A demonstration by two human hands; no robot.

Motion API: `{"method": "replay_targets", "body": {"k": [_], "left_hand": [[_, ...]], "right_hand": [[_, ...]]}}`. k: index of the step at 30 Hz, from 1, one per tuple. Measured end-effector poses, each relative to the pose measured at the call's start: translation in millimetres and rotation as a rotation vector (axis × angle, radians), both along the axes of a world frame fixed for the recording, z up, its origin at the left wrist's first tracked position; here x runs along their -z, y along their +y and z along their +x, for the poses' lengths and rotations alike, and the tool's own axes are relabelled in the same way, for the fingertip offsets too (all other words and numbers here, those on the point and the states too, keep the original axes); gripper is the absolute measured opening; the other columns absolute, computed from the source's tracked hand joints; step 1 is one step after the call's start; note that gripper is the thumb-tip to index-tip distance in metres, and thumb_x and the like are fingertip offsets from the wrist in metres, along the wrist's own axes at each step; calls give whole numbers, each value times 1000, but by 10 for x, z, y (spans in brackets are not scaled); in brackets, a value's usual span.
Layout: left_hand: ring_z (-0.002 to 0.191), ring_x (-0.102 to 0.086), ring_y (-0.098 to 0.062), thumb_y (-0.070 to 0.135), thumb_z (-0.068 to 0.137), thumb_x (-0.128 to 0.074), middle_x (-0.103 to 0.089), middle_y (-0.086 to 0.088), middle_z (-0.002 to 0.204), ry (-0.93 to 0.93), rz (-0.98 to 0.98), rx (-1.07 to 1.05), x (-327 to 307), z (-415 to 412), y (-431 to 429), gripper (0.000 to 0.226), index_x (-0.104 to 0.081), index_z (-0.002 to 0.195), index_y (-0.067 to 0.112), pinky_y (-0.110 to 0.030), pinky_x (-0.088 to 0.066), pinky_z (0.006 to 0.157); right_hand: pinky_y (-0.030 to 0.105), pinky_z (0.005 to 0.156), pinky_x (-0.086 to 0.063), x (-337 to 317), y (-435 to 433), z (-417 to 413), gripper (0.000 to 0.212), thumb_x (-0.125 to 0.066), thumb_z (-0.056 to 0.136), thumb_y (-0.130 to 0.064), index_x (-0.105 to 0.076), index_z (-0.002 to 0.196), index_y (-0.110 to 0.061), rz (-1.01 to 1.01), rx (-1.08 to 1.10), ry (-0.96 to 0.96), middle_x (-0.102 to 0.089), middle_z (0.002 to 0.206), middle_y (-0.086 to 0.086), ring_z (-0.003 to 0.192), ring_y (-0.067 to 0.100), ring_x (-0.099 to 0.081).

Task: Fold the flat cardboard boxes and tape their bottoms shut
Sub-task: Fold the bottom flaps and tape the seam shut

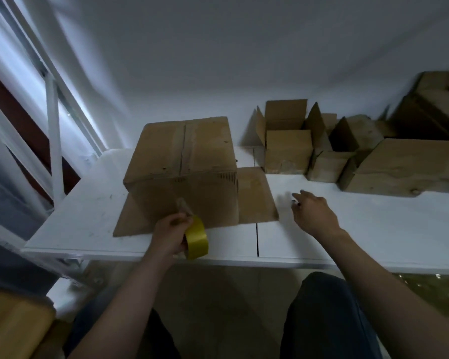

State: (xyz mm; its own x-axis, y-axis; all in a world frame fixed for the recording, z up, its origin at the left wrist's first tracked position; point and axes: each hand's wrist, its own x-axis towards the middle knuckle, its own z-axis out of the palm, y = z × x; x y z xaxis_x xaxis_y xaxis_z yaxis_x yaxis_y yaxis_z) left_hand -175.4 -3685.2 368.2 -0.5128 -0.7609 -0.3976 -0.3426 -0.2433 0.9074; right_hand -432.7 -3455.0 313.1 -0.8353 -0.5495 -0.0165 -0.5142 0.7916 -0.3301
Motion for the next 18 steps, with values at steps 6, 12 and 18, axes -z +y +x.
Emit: {"method": "replay_targets", "body": {"k": [6,12,18], "left_hand": [[106,-61,-32,16,97,-65,-58,-15,125,-28,-12,-71,14,-104,75,25,-59,121,18,-34,-52,68],[91,-63,-26,14,99,-61,-60,-13,116,-47,-4,-85,48,-153,80,32,-58,131,13,-34,-53,66],[88,-66,-26,17,99,-63,-65,-13,120,-52,23,-98,74,-136,56,30,-61,129,18,-34,-54,64]], "right_hand": [[50,98,-45,307,139,-221,45,-39,96,-34,-51,137,-20,133,12,-180,-58,136,11,122,40,-51],[36,83,-52,468,130,-215,29,-49,88,-24,-77,92,-19,-87,31,-75,-74,93,7,92,34,-65],[28,85,-46,376,85,-106,30,-76,86,-15,-70,114,-9,-334,171,-344,-69,106,8,103,27,-65]]}}
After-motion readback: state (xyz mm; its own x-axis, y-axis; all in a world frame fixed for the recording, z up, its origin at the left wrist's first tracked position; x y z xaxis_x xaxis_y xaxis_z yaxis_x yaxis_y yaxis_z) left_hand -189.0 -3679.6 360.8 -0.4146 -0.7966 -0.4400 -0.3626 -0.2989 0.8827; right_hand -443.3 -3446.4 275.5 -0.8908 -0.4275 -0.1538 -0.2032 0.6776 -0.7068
